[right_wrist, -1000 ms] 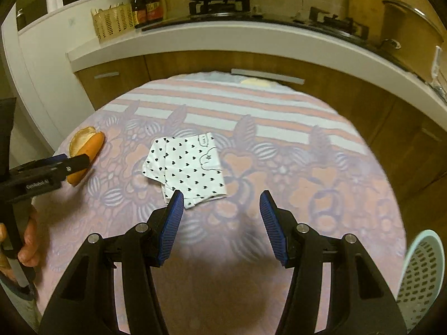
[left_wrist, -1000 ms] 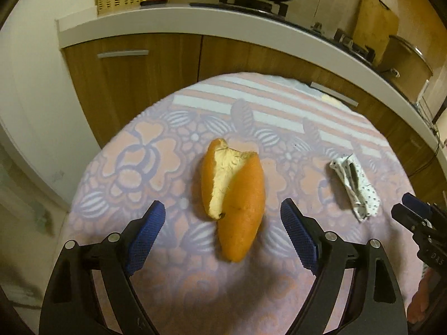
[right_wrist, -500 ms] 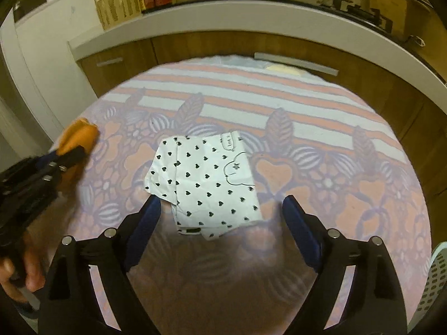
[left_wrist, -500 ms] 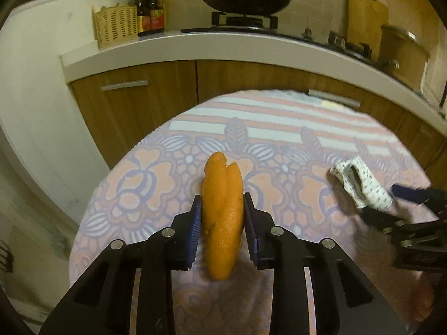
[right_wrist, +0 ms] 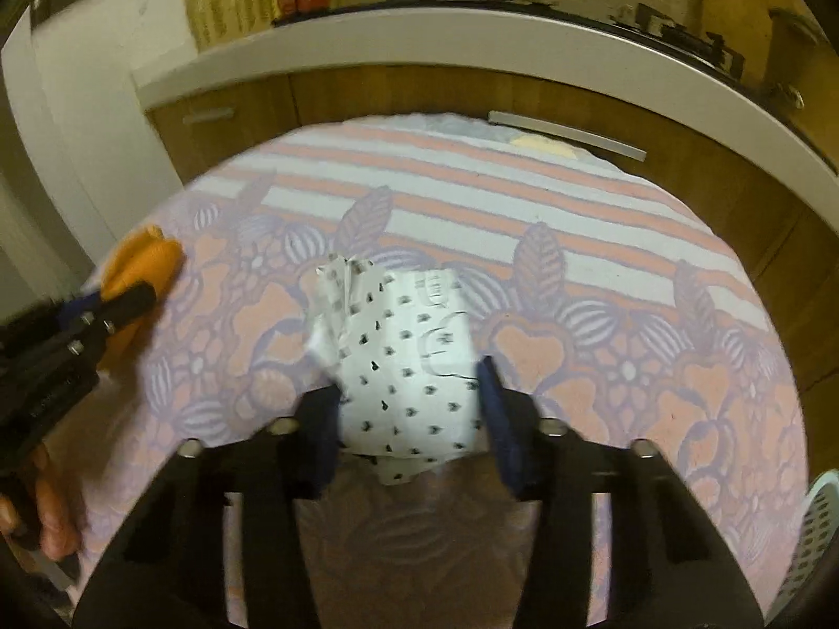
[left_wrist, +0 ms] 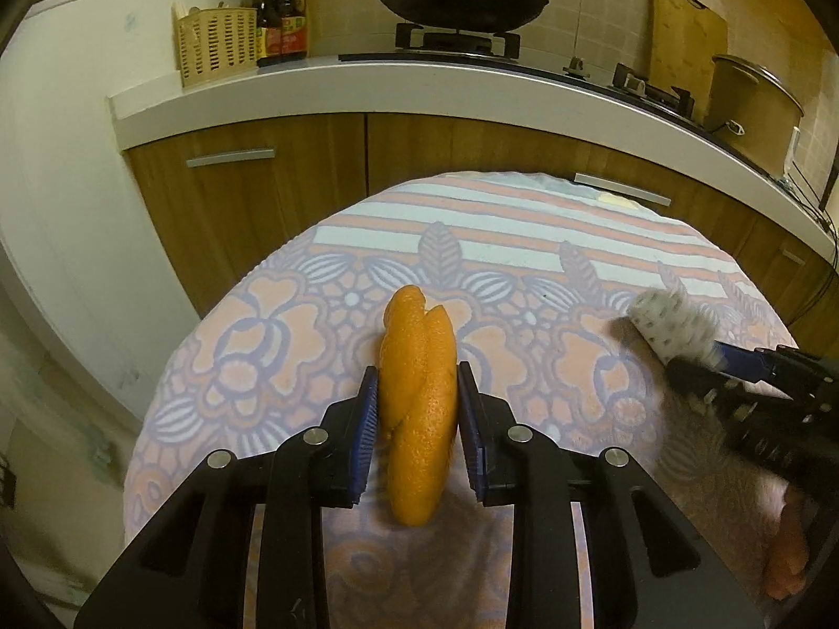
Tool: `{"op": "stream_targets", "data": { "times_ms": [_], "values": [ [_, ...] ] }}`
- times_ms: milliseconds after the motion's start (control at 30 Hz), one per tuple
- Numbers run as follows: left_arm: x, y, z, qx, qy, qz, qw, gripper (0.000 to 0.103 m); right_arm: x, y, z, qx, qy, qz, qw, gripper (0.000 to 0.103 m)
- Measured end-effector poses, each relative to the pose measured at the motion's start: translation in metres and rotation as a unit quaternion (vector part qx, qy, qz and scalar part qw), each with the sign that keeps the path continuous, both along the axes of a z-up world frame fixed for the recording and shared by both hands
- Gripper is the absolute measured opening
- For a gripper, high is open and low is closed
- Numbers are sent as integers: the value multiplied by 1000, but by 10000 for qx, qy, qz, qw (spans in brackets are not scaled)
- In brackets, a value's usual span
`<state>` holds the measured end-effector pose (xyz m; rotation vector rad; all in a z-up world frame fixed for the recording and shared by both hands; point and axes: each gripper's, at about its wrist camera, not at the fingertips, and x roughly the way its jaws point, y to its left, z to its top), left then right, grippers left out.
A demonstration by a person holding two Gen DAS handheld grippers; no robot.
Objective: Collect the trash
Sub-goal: 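Grasp the bread roll with the left tool while the right tool grasps the polka-dot napkin, then carry the bread roll and napkin over the blue basket and release both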
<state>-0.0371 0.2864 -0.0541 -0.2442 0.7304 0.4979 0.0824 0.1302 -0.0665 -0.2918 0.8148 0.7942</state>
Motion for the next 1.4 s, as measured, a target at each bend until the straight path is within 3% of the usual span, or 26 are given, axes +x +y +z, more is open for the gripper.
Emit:
{"op": "stream_targets", "data": {
  "times_ms": [33, 200, 433, 533, 733, 1033, 1400],
  "values": [
    [0, 0, 0, -5, -9, 5, 10000, 27, 2, -9, 5, 249, -8, -89, 9997, 18],
    [-1, -1, 0, 20, -13, 13, 10000, 27, 7, -30, 14, 580, -46, -386, 9976, 11],
    [1, -16, 5, 225, 25, -169, 9996, 27, -5, -54, 33, 691, -326, -527, 9957, 10],
    [-1, -31, 13, -20, -131, -432, 9990, 27, -8, -67, 42, 740, -390, -571, 9949, 10],
    [10, -70, 41, -64, -348, -909, 9952, 27, -12, -101, 61, 857, -580, -798, 9914, 10],
    [39, -142, 68, -114, -595, -1715, 9833, 27, -10, -174, 82, 1033, -737, -1343, 9828, 10],
    [83, -248, 66, -217, -425, -2815, 9584, 27, -2, -298, 87, 1160, -703, -2375, 9619, 10]
  ]
}}
